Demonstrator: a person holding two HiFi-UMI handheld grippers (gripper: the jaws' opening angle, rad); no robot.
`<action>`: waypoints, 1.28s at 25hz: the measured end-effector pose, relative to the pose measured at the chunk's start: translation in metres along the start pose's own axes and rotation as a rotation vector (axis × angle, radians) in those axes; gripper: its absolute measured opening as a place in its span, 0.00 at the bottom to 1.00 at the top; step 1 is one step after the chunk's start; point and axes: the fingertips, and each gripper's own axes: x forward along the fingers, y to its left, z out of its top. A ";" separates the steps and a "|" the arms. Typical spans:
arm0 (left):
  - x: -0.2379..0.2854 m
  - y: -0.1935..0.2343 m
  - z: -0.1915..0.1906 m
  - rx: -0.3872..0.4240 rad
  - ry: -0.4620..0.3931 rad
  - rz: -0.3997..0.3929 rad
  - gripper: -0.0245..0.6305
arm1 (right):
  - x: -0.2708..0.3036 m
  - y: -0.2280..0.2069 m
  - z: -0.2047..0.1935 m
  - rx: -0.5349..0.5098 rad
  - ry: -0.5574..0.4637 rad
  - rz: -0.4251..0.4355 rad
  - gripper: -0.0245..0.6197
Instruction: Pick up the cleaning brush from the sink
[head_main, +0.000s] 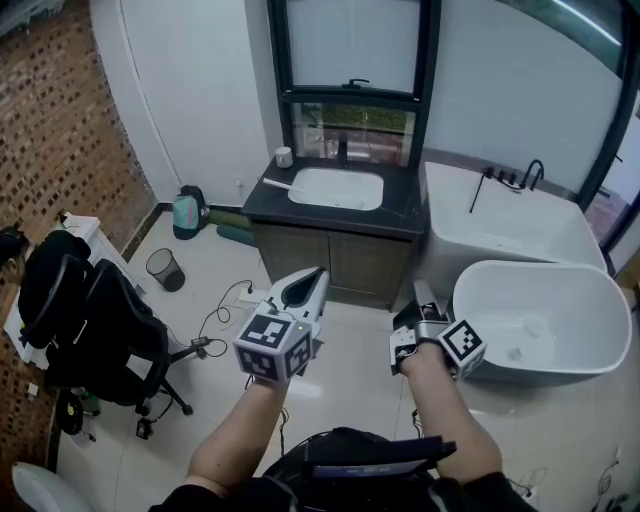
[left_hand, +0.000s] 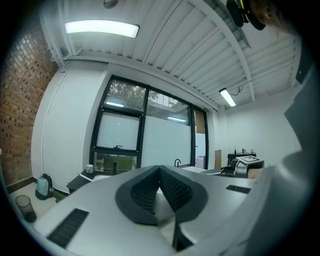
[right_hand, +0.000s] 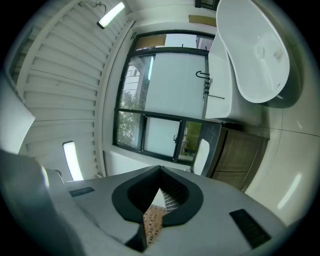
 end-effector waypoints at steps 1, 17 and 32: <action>0.000 0.010 0.000 0.006 -0.003 -0.005 0.03 | 0.008 0.002 -0.007 -0.008 0.004 0.005 0.01; 0.176 0.203 0.015 0.022 0.017 -0.039 0.03 | 0.282 0.007 -0.015 -0.138 0.062 0.077 0.01; 0.422 0.477 0.074 0.196 0.086 -0.229 0.03 | 0.631 -0.021 -0.005 -0.411 0.054 -0.024 0.01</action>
